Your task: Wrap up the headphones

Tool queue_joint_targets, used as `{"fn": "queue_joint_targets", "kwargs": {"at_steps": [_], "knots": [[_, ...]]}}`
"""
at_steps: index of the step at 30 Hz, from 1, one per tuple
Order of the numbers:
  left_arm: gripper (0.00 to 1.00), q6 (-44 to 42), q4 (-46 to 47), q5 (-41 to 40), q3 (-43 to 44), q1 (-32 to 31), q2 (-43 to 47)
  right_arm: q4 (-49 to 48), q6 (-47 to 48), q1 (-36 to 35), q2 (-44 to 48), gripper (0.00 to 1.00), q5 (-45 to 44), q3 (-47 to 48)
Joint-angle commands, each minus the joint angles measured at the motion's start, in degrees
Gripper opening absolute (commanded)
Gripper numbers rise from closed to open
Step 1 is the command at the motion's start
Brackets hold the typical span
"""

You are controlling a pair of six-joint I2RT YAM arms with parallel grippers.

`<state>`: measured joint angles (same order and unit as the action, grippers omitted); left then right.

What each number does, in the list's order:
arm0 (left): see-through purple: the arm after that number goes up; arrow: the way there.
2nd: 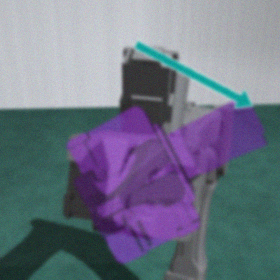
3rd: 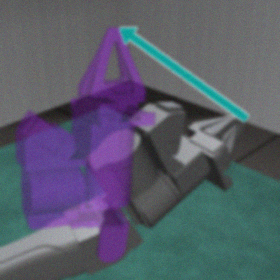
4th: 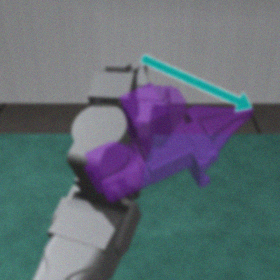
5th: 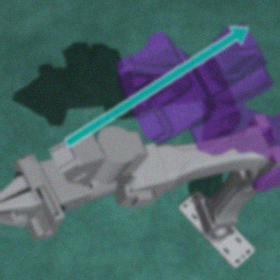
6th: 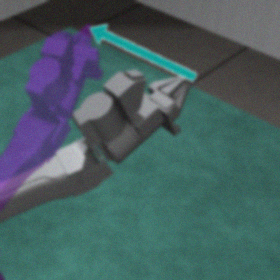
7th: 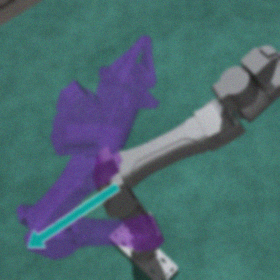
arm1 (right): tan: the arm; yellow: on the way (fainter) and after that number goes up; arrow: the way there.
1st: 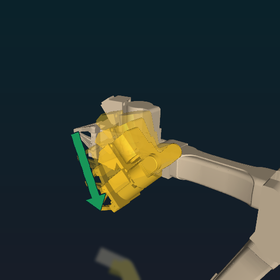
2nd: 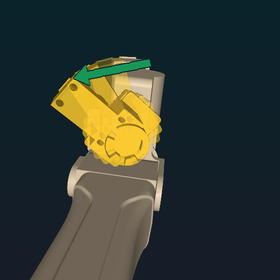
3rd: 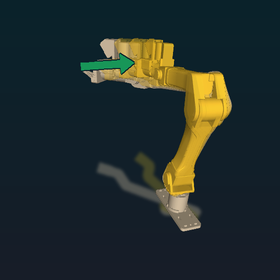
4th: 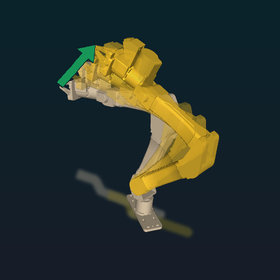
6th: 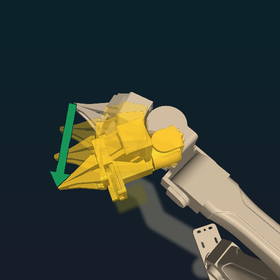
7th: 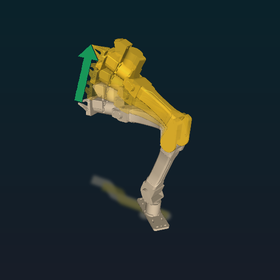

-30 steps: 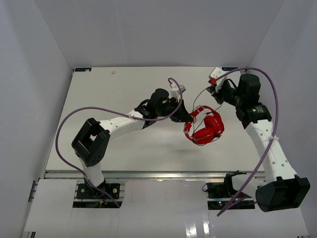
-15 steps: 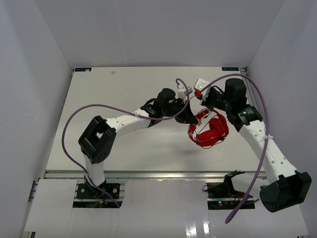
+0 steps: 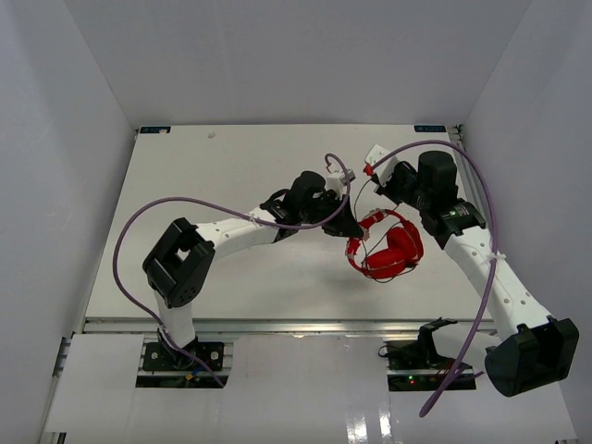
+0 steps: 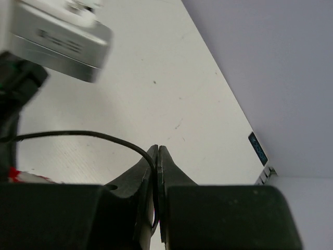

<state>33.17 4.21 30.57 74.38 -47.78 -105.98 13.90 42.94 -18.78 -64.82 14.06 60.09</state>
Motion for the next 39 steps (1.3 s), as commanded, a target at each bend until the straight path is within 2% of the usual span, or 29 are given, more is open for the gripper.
{"fn": "queue_joint_targets", "kwargs": {"at_steps": [1,8,12,23,28,33,39], "knots": [[0.0,-0.25,2.84,-1.65,-4.01,-0.21,9.93,-5.2,-3.72,2.27,2.25,0.08,-4.43,-0.36],[0.0,-0.49,3.48,-7.16,-9.79,0.06,18.19,-5.29,-6.78,4.88,4.24,0.08,-2.32,-3.45],[0.0,1.53,5.3,-14.16,-13.59,0.6,24.52,-5.27,-10.32,7.1,5.66,0.08,2.03,-6.06],[0.0,8.56,11.65,-26.04,-17.86,0.76,32.92,-6.52,-26.9,9.42,4.77,0.08,31.07,-6.45],[0.0,9.2,9.35,-31.4,-16.39,0.77,33.94,-12.91,-35.92,9.74,4.01,0.1,40.77,-8.54],[0.0,7.86,7.28,-35.54,-14.65,0.83,34.63,-24.53,-46.81,10.48,4.47,0.14,45.75,-12.82],[0.0,6.8,5.24,-36.57,-11.56,0.67,34.64,-37.42,-57.72,10.7,2.4,0.25,48.68,-17.0]]}}
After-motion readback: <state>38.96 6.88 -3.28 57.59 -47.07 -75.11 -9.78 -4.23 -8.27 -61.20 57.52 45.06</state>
